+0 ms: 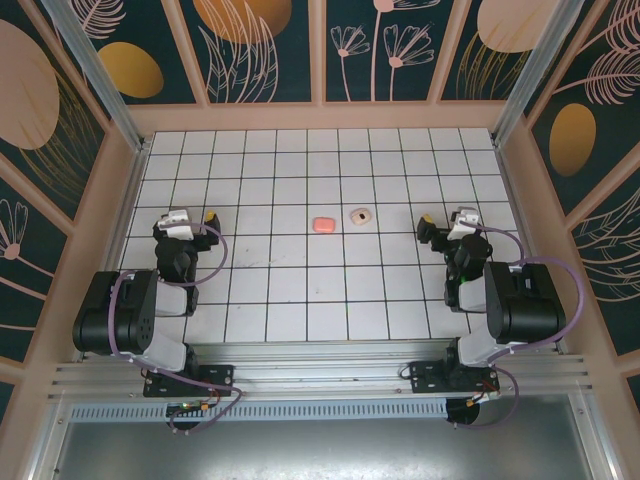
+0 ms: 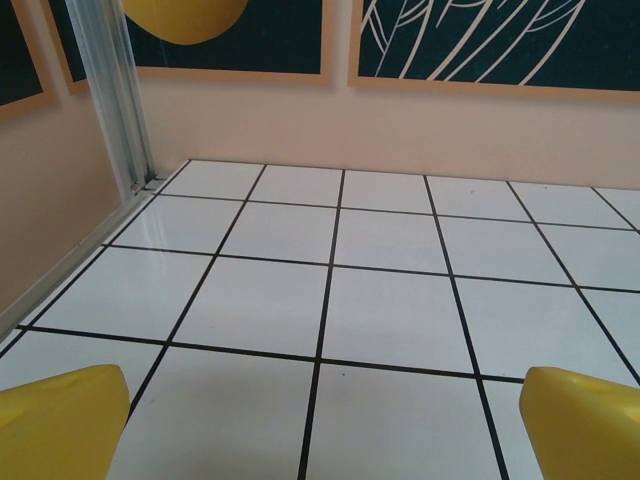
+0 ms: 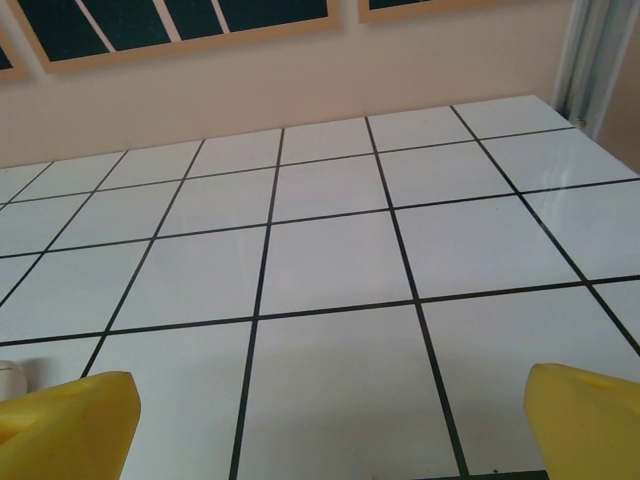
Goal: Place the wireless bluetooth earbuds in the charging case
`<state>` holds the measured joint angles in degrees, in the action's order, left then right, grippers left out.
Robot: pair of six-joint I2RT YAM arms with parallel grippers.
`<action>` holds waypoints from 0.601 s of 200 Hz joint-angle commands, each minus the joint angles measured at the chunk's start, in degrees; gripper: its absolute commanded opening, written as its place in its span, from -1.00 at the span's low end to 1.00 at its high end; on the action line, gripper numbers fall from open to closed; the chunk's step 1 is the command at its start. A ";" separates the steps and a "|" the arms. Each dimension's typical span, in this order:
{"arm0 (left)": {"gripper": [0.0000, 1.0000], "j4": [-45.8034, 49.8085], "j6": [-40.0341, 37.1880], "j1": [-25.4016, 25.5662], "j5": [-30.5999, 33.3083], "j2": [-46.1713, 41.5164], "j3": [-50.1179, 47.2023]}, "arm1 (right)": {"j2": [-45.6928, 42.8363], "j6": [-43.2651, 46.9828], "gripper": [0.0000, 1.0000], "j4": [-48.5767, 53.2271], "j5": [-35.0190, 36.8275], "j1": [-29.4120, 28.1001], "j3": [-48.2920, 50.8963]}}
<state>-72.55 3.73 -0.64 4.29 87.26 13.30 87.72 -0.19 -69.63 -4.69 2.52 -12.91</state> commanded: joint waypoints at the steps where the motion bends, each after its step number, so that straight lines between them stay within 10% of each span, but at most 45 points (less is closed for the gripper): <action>1: 0.98 -0.31 0.87 -0.24 -0.94 -0.24 0.23 | 0.47 -0.57 0.98 -0.82 2.14 -0.14 -1.02; 120: 0.98 -0.40 0.84 -0.29 -1.09 -0.19 0.15 | 0.50 -0.74 0.98 -0.95 1.63 0.11 -0.89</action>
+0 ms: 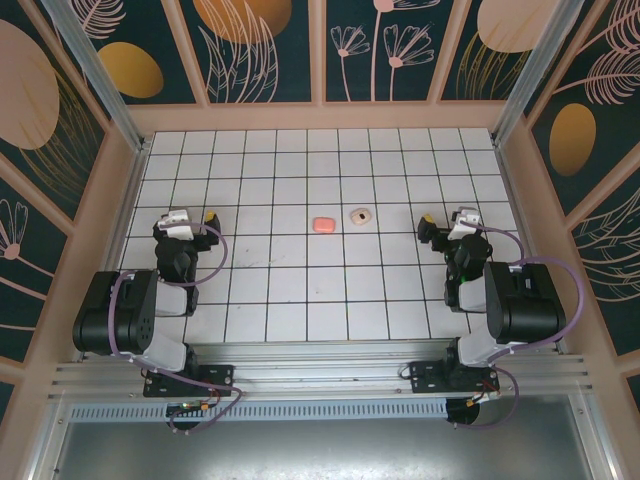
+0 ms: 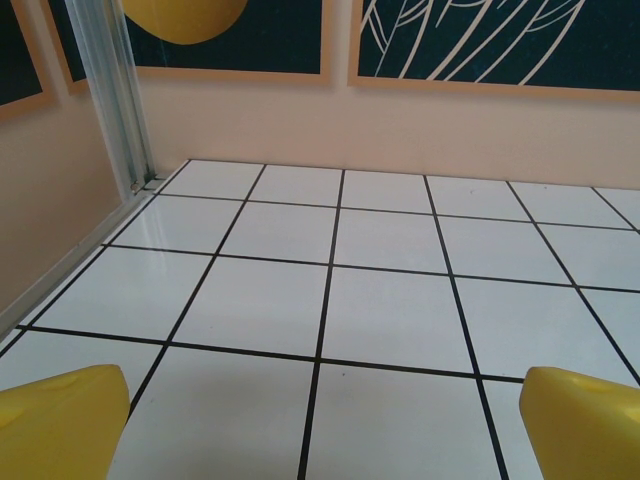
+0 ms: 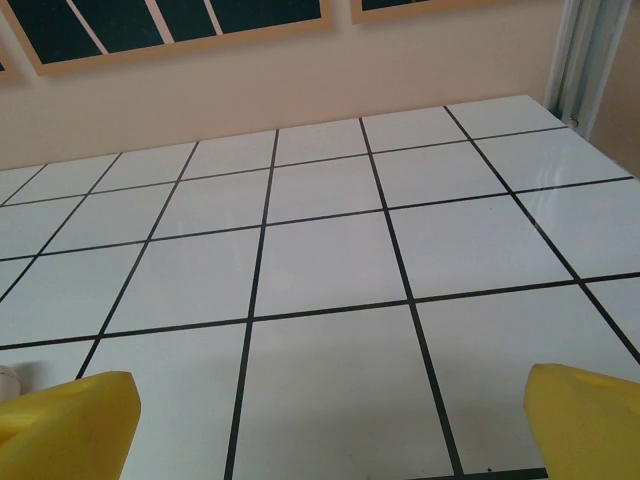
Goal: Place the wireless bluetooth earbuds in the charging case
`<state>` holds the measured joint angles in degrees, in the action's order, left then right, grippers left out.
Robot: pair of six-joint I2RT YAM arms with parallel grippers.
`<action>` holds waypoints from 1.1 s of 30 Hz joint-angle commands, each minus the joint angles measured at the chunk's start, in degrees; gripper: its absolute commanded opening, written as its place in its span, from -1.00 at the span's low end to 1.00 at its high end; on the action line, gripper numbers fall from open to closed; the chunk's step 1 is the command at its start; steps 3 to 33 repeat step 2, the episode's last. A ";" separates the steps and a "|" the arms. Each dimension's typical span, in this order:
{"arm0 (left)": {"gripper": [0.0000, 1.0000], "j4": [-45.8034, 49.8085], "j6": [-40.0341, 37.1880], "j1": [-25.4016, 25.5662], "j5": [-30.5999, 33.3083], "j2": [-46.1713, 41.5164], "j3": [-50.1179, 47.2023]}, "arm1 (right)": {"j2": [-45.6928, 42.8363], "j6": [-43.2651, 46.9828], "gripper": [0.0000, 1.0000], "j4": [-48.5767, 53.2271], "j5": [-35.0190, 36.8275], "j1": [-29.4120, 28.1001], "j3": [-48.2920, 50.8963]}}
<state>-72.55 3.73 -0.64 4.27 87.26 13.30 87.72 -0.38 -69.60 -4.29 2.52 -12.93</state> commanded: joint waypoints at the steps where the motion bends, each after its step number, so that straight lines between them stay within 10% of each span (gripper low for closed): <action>1: 0.98 -0.44 0.84 -0.31 -1.09 -0.22 0.15 | 0.51 -0.52 0.98 -0.97 1.23 0.11 -0.87; 33: 0.98 -0.53 0.89 -0.24 -1.03 -0.25 0.16 | 0.52 -0.58 0.98 -1.06 1.15 0.19 -0.84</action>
